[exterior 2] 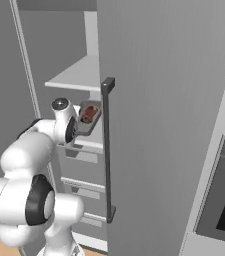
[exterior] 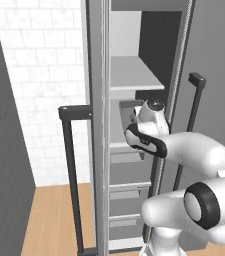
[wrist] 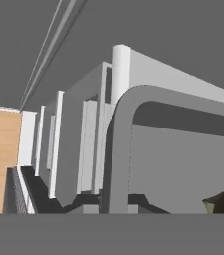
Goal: Take the meat container that has the steak and place it on the second highest rack of the freezer. Then take the vegetable container that has the lemon wedge and cucumber and place it on the highest rack of the freezer.
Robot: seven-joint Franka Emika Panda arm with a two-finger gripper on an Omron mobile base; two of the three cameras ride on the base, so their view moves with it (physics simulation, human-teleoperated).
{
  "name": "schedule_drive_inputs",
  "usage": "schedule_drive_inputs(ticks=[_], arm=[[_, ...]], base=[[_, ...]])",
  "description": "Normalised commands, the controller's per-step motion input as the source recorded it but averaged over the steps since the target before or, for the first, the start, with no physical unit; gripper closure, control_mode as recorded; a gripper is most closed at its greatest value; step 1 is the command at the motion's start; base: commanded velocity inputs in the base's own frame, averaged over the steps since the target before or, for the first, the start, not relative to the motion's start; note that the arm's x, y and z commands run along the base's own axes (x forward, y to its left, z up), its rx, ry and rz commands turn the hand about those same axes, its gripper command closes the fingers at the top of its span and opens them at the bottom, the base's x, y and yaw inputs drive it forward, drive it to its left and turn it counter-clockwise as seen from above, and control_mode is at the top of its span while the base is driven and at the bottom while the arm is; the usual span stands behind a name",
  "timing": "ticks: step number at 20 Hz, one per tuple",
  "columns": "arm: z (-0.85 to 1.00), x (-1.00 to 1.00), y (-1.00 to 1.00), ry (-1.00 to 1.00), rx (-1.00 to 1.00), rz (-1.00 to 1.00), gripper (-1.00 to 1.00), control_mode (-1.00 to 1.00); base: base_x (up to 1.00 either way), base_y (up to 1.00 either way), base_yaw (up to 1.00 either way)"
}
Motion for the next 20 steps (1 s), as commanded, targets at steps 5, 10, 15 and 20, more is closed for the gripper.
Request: schedule_drive_inputs(ticks=[5,10,15,20], arm=[[0.00,0.50,0.00,0.01,0.00,-0.03,1.00,-1.00],[-0.08,0.58,0.00,0.01,0.00,-0.04,1.00,-1.00],[-0.51,0.35,0.00,-0.01,-0.03,-0.01,1.00,-1.00],[-0.22,0.34,0.00,-0.01,-0.01,0.00,1.00,-1.00]], base=[[0.00,0.00,0.00],[0.00,0.00,0.00],[0.00,0.00,0.00],[0.00,0.00,0.00]])
